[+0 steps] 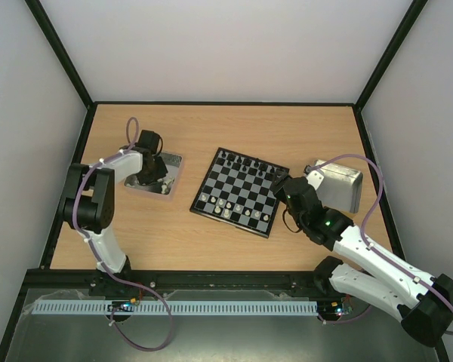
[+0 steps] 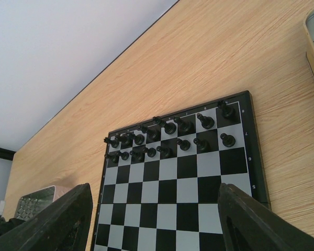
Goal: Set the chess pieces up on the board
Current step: Pick up the chess piece from the storage box, then place the chess piece on the chessboard.
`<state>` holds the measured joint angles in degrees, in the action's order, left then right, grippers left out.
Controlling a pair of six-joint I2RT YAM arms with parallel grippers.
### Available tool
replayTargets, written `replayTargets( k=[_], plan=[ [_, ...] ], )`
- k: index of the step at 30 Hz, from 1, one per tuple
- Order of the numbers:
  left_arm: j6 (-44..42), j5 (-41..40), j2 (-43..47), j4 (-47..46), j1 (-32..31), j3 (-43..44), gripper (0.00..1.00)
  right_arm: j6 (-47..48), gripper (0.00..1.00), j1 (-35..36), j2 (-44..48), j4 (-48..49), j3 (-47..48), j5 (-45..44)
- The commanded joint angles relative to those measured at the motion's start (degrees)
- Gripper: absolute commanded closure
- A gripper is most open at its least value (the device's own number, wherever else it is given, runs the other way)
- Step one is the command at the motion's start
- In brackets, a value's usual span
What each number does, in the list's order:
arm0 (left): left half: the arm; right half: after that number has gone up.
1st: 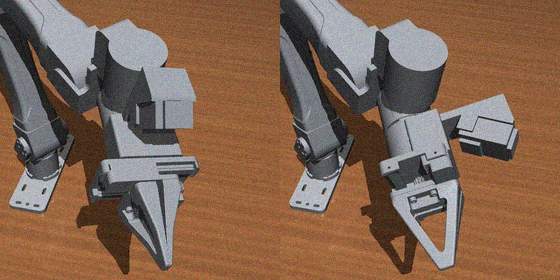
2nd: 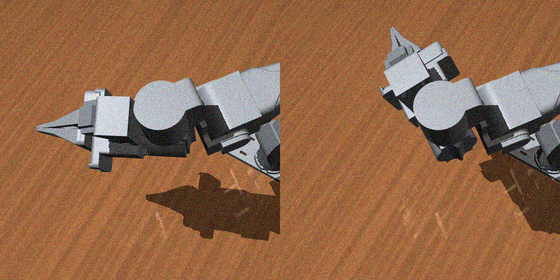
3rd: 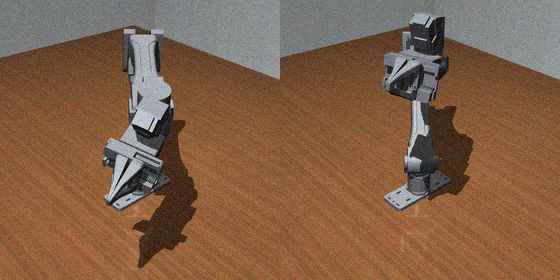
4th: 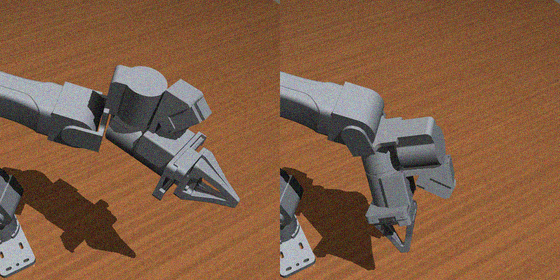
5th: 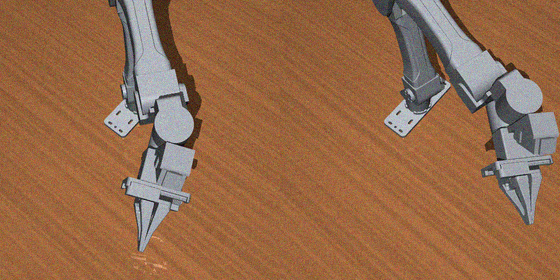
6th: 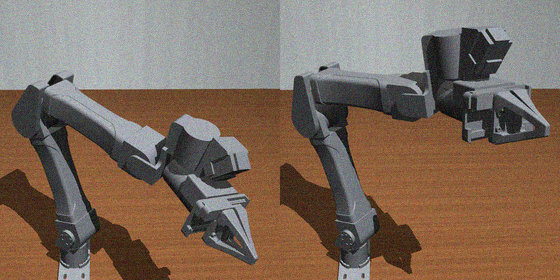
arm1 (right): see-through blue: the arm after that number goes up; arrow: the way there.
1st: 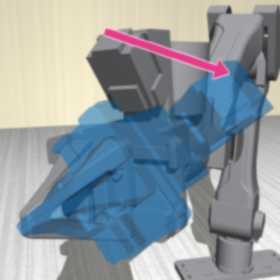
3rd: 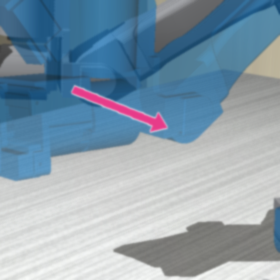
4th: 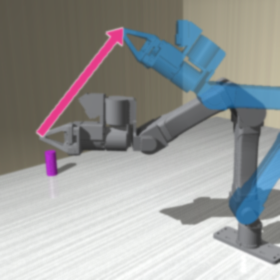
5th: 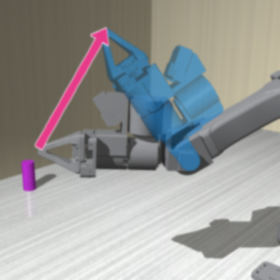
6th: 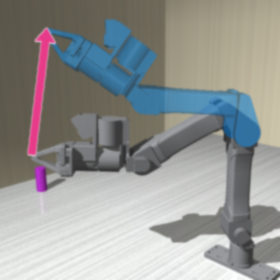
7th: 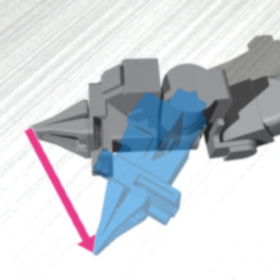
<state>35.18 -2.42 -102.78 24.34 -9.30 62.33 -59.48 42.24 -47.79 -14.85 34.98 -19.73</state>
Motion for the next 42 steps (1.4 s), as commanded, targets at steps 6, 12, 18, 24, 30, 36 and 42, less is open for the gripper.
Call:
replayTargets(
  k=[6, 12, 18, 24, 30, 36, 42],
  plan=[
    [0.28, -1.51, -3.18, 0.02, 0.43, 2.52, 0.67, 0.51, 0.35, 0.20, 0.57, 0.61, 0.74, -1.54],
    [0.06, -1.71, -4.57, -0.10, 0.59, 3.42, 0.80, 0.60, 0.35, 0.21, 0.55, 0.70, 0.96, -1.46],
    [-0.21, -0.54, -3.03, -1.40, 0.69, 2.34, 0.88, 0.64, 0.35, 0.21, 0.55, 0.83, 1.03, -1.30],
    [1.84, 4.49, 3.63, -4.43, 0.71, -0.98, 0.89, 2.63, 0.35, 0.21, -0.29, 3.79, 0.69, 2.03],
    [6.02, 14.13, 11.47, -6.95, 0.69, -4.31, 0.88, 5.24, 0.34, 0.21, -3.36, 12.83, -0.84, 13.02],
    [13.47, 23.93, 18.08, -11.30, -0.50, -7.14, 0.87, 5.12, 0.32, 0.21, -10.17, 21.58, 0.31, 26.23],
    [28.14, 29.59, 23.77, -22.41, -7.96, -12.22, 0.87, 2.26, 0.32, 0.30, -18.62, 29.60, 2.53, 37.05]
  ],
)
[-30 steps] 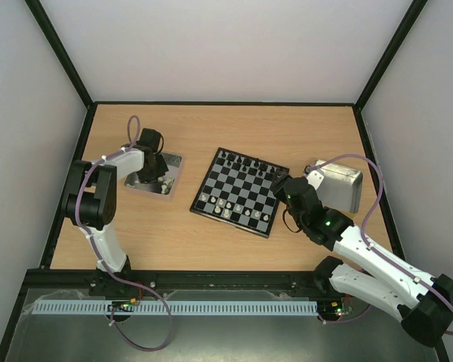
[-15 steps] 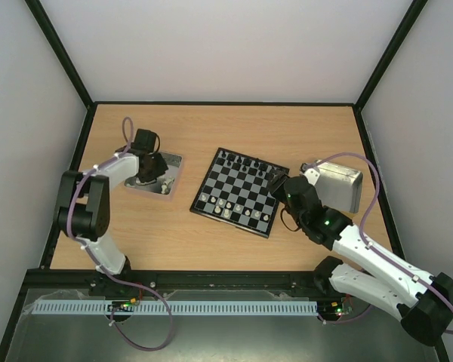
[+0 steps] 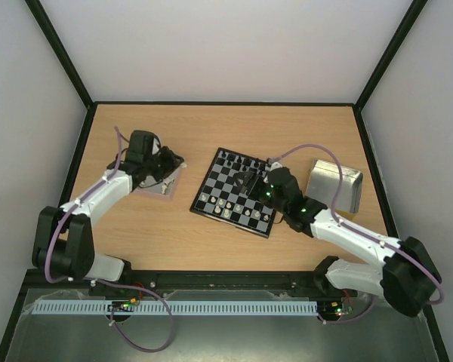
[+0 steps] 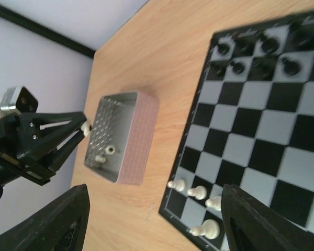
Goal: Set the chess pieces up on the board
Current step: Place the chess piece on the chessboard.
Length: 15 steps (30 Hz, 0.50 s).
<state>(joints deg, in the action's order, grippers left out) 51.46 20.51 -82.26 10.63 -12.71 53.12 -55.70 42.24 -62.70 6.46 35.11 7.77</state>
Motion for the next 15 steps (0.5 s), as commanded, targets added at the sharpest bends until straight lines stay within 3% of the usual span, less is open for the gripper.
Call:
replayTargets(
  k=[1, 6, 15],
  plan=[
    [14.60, 7.20, 3.74, -10.80, -5.77, -4.15, 0.87, -2.01, 0.33, 0.37, -4.93, 9.01, 2.73, 10.57],
    [27.89, 6.06, 5.63, -20.11, -12.28, -9.41, 0.88, -1.91, 0.40, 1.18, -9.06, 8.44, 4.91, 12.64],
    [33.23, 6.88, 3.18, -23.19, -17.53, -9.18, 0.87, 0.06, 0.51, 2.11, -10.74, 6.35, 6.01, 12.23]
  ],
)
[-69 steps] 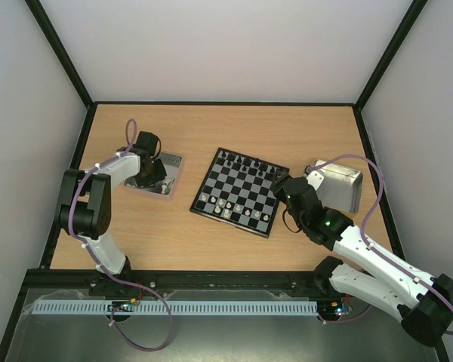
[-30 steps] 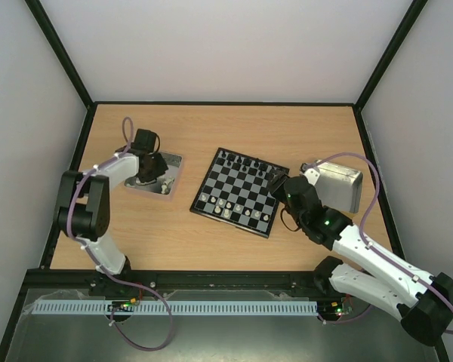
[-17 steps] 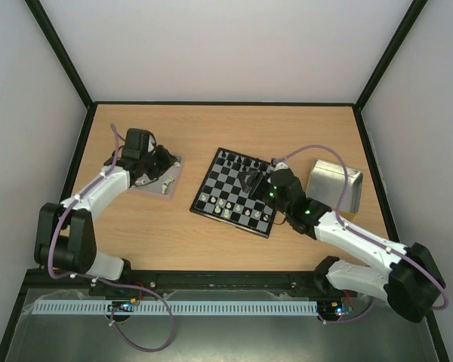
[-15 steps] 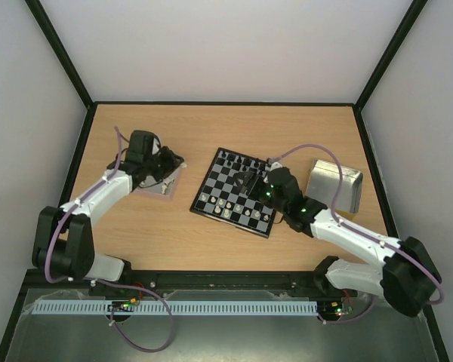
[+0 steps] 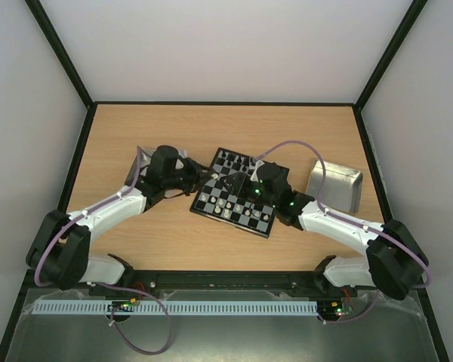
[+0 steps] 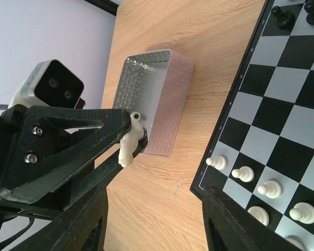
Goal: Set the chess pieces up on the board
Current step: Place the chess piece on the chessboard.
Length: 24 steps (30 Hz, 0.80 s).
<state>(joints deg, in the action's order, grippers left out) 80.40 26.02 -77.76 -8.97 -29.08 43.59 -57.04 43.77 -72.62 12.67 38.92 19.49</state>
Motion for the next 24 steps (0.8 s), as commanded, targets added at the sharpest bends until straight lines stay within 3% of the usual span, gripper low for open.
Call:
replayTargets(
  k=[1, 8, 24],
  plan=[
    [4.45, 1.39, -1.63, -3.66, -1.69, 0.54, 0.87, 1.66, 0.51, 0.58, -1.06, -0.36, 2.56, 0.47],
    [5.77, 1.57, -2.40, -4.74, -3.34, 0.31, 0.88, 2.32, 0.58, 0.62, -2.20, -1.53, 3.61, -0.82],
    [7.45, 2.54, -3.07, -5.26, -4.76, 0.01, 0.87, 1.68, 0.86, 0.60, -3.73, -1.71, 4.50, -1.67]
  ],
)
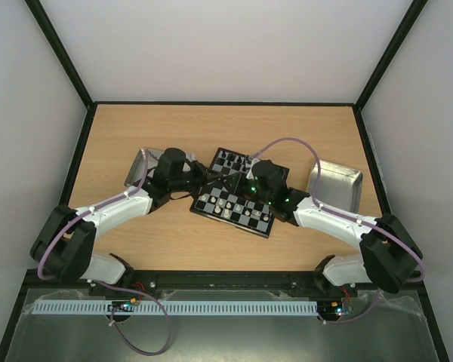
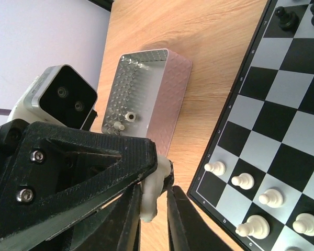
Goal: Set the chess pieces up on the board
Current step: Place the chess piece on the chessboard.
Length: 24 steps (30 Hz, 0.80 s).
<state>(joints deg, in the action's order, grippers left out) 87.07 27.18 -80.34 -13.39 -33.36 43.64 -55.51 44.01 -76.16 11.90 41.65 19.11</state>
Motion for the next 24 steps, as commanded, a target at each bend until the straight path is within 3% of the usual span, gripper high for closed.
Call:
replayTargets(
  k=[1, 5, 10, 12, 16, 24],
  plan=[
    [0.81, 1.39, -0.44, -0.82, -0.50, -0.19, 0.87, 0.06, 0.89, 0.38, -0.02, -1.04, 1.70, -1.42],
    [0.44, 1.56, -0.44, -0.60, -0.52, -0.29, 0.81, -0.29, 0.98, 0.36, 0.89, -2.57, 1.72, -2.06],
    [-11.49, -6.95, 1.52, 13.08, -0.54, 4.61, 0.48, -0.33, 0.98, 0.32, 3.16, -8.74, 1.81, -3.81],
    [-16.86, -12.08, 3.25, 18.54, -0.29, 5.95, 0.41, 0.12, 0.98, 0.31, 4.64, -13.19, 1.68, -4.81],
    [-29.00, -19.33, 7.27, 25.07, 0.92, 6.65, 0.34, 2.32, 0.98, 0.33, 7.90, -25.80, 2.91, -8.97],
    [-53.25, -32.65, 16.99, 37.27, 2.75, 8.60, 0.31, 6.15, 0.98, 0.31, 8.35, -48.72, 7.75, -12.40]
  ],
)
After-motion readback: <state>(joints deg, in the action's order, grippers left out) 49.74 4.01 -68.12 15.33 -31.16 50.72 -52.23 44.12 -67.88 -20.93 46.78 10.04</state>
